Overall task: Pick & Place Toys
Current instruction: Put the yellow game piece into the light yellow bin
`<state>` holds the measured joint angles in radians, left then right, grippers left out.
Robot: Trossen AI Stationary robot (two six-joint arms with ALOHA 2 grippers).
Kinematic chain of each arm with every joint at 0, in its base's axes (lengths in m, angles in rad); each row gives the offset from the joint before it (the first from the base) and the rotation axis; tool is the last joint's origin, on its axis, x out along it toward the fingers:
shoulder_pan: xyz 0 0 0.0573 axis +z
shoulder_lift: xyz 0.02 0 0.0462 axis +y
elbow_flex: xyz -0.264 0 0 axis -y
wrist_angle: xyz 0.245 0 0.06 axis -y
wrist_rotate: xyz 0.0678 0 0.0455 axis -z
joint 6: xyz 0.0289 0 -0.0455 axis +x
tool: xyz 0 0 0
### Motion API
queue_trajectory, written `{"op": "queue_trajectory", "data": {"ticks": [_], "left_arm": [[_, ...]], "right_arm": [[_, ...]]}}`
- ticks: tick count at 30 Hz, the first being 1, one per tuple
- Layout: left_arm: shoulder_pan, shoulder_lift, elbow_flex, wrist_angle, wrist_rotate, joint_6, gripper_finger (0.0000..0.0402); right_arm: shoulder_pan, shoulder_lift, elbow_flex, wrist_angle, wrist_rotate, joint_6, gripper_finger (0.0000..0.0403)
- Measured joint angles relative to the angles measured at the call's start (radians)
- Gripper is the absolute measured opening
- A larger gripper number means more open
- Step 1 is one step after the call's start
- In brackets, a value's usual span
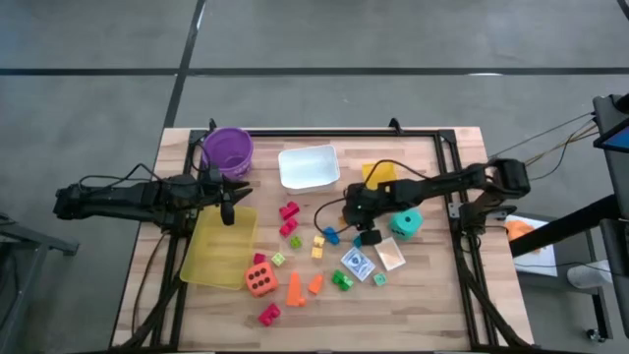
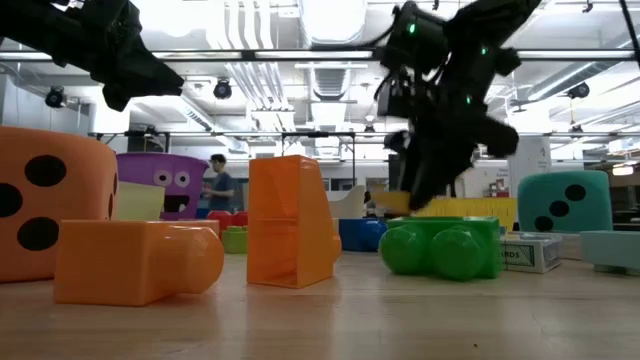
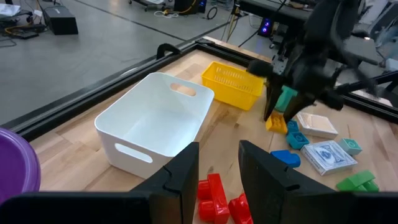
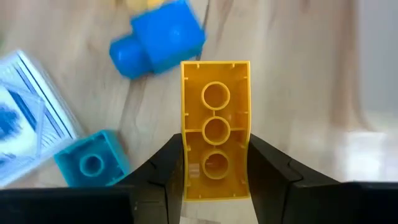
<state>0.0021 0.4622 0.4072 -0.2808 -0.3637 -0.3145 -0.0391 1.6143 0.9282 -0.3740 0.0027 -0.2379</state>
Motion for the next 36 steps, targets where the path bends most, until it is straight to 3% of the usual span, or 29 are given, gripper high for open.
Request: {"op": "queue_trajectory", "data": {"ticks": [15,20,25,36], "left_arm": [[0.0,0.001,0.0,0.014,-0.004,0.0,0.0117],[0.0,0.024,-0.001,0.114,-0.029,-0.052,0.0118],[0.001,0.112,0.012,0.266,-0.034,-0.113,0.0137],[0.079,0.387,0.162,0.257,-0.087,-0.521,0.0261]], "right_arm": [[-0.16,-0.231,0.003,0.014,0.001,0.055,0.0125],[-0.163,-0.253,0.011,0.041,0.016,0.013,0.0125],[-0.135,-0.211,0.058,0.077,0.123,-0.068,0.0125],[-0.028,-0.062,0.206,0.124,0.477,-0.3,0.0125]]}}
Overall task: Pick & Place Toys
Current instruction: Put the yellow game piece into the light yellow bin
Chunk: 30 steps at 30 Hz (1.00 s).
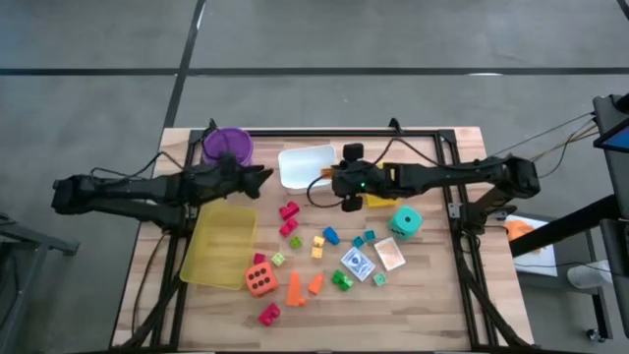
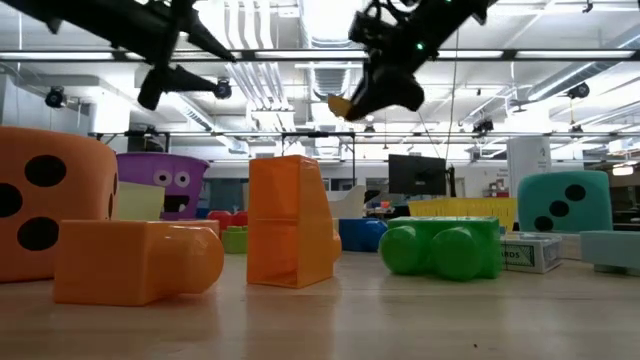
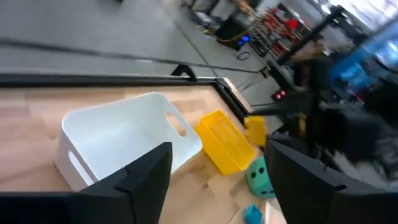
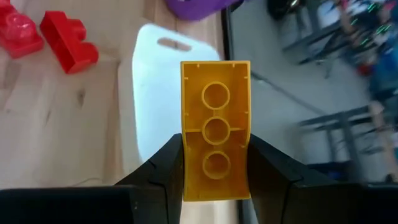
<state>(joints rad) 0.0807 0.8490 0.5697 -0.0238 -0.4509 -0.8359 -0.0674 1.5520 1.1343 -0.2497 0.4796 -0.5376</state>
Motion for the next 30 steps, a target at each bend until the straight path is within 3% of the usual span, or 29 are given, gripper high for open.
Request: {"op": "queue_trajectory", "data": {"ticks": [8,18,30], "left_arm": [[0.033,0.158,0.039,0.163,0.142,-0.063,0.028],[0.034,0.306,0.142,0.199,0.15,-0.051,0.028],[0.037,0.41,0.172,0.249,0.154,-0.027,0.028]], "right_arm": [[0.052,0.054,0.046,0.107,0.104,-0.121,0.0125],[0.065,0.14,0.146,0.112,0.156,-0.147,0.0125],[0.065,0.192,0.22,0.111,0.178,-0.173,0.0125]]}}
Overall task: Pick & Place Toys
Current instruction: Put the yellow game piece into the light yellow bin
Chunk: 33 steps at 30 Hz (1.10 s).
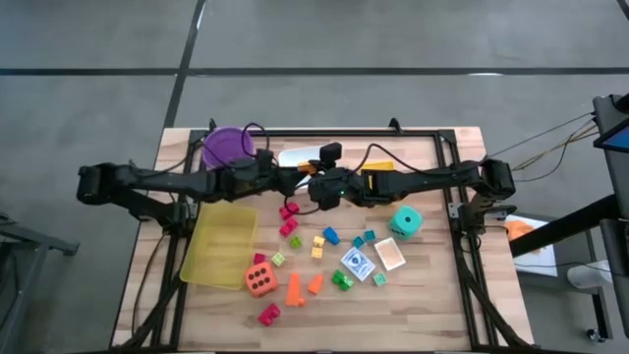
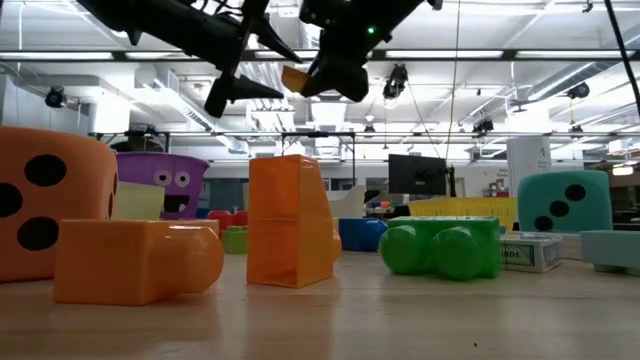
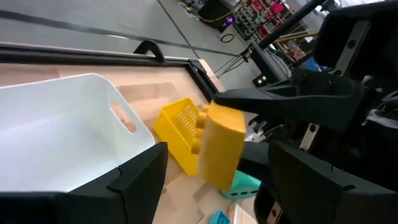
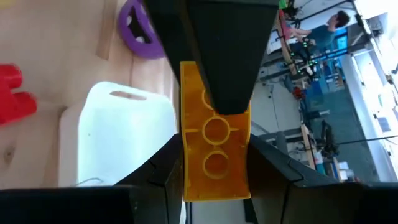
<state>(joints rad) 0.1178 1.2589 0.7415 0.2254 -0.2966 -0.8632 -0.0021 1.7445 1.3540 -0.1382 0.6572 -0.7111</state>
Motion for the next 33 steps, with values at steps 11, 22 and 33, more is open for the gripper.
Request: {"op": "queue_trajectory", "data": {"ticks": [11,22,33], "left_arm": [[0.009,0.02,-0.007,0.067,-0.001,0.058,0.023],[0.009,0.021,-0.008,0.068,0.006,0.112,0.0087],[0.009,0.02,-0.007,0.062,0.028,0.131,0.0084]], "right_arm": [[0.006,-0.002,0.0,0.022,-0.058,-0.004,0.0125],[0.007,-0.002,-0.002,0.05,-0.058,-0.004,0.0125],[0.01,-0.002,-0.002,0.045,-0.065,0.004,0.019]]}}
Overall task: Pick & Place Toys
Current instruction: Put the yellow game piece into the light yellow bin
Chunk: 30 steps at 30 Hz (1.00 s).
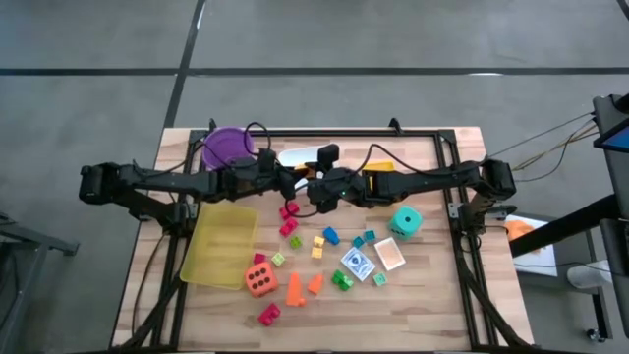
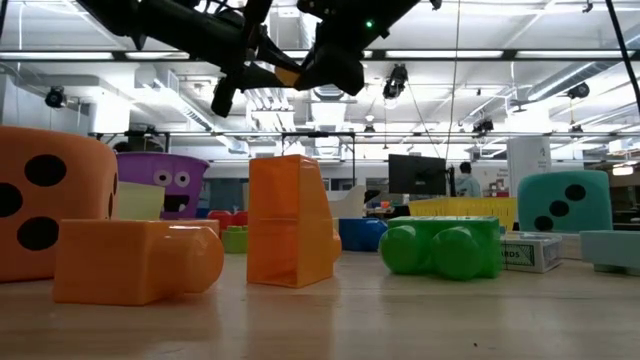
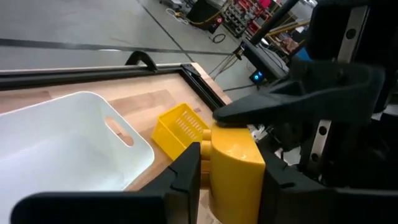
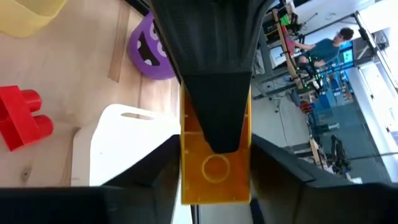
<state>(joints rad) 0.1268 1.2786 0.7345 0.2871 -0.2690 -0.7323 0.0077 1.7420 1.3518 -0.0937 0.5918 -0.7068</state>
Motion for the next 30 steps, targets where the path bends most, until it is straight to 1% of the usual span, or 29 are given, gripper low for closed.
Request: {"op": "queue_trajectory", "data": {"ticks": [3,6,11,14,18,20,23,26,30], "left_arm": [[0.0,-0.008,0.0,-0.015,0.0,0.021,0.0084],[0.0,-0.034,-0.001,-0.032,0.0,0.03,0.0084],[0.0,-0.126,0.0,-0.145,-0.004,0.084,0.0084],[0.0,-0.207,0.0,-0.269,-0.005,0.123,0.0084],[0.0,-0.328,0.0,-0.491,-0.027,0.191,0.0084],[0.0,-0.381,0.0,-0.612,-0.032,0.191,0.0084],[-0.004,-0.452,-0.001,-0.766,-0.031,0.183,0.0084],[-0.01,-0.505,-0.002,-0.871,-0.026,0.175,0.0084],[-0.014,-0.546,0.0,-0.957,-0.018,0.175,0.0084]], "right_arm": [[0.002,0.0,0.0,-0.001,-0.002,0.004,0.0231],[0.004,-0.005,0.0,-0.007,-0.001,0.024,0.0254],[0.003,-0.02,0.0,-0.043,-0.001,0.074,0.026],[0.003,-0.041,0.0,-0.088,-0.001,0.107,0.0261],[0.001,-0.09,-0.017,-0.164,-0.001,0.183,0.0262],[-0.002,-0.123,-0.046,-0.201,-0.026,0.242,0.0262],[-0.01,-0.176,-0.11,-0.212,-0.096,0.316,0.0262],[-0.018,-0.232,-0.194,-0.19,-0.112,0.368,0.0262],[-0.027,-0.314,-0.332,-0.107,-0.142,0.436,0.0263]]}}
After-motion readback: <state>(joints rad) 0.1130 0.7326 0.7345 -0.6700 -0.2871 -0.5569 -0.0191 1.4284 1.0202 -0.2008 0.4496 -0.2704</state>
